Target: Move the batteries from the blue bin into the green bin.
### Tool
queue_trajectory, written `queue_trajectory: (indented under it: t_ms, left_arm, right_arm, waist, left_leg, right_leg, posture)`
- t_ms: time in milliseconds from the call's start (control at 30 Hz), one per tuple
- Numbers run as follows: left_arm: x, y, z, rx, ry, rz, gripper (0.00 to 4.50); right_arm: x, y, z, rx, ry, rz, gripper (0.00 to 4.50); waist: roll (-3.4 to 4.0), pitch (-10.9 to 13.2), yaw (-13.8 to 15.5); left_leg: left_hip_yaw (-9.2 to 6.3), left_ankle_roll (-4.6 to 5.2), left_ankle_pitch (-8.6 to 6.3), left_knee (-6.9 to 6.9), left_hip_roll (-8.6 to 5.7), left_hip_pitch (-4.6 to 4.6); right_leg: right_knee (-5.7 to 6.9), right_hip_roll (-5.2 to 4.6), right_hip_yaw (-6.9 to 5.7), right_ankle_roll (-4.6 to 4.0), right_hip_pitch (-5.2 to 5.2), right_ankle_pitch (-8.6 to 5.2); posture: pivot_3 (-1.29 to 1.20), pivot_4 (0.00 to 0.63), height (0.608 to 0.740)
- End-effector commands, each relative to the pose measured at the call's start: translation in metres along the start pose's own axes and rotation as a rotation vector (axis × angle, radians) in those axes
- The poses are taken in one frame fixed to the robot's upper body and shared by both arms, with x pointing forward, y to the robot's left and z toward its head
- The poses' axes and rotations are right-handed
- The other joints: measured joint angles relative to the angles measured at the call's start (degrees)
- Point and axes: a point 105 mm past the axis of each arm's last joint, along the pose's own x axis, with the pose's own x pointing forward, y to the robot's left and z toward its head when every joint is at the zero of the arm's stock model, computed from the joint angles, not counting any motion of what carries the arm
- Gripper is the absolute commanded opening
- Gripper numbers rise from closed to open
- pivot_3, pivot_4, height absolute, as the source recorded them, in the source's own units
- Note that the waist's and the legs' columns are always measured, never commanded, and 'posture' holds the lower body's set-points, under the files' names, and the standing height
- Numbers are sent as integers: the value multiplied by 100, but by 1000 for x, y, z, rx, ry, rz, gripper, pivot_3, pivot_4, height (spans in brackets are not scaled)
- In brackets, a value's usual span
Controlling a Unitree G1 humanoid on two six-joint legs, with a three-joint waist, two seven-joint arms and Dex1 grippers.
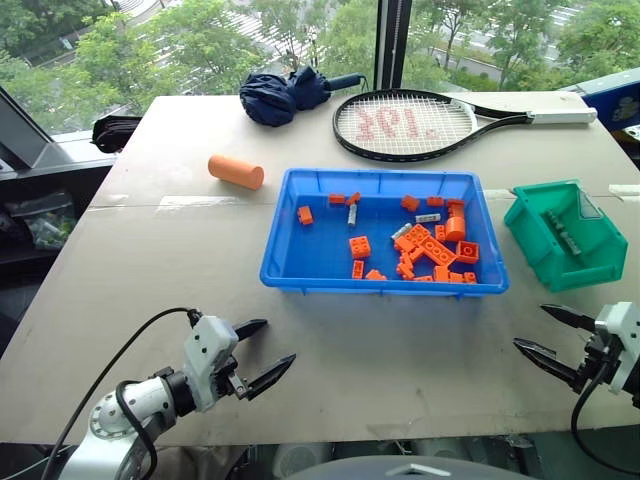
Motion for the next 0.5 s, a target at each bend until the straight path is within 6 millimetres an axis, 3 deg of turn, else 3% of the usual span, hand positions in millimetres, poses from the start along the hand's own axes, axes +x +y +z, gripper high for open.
queue_trajectory:
  t_ms: [33, 500]
  left_arm:
    - [-1, -1, 10, 3, -48, -16, 4500]
    - [-1, 0, 17, -25, -65, -41, 4500]
  right_arm:
    - [-5, -2, 3, -30, -10, -7, 4465]
    - [-12, -1, 7, -40, -3, 9, 4465]
  waist:
    - [0, 0, 0]
    - [0, 0, 0]
  left_leg:
    - [0, 0, 0, 0, 0, 0]
    - [-2, 0, 0, 0, 2, 0]
  right_leg:
    - [0, 0, 0, 0, 0, 0]
    - [0, 2, -2, 1, 1, 0]
  posture:
    - [0, 150, 740]
    - [0, 150, 740]
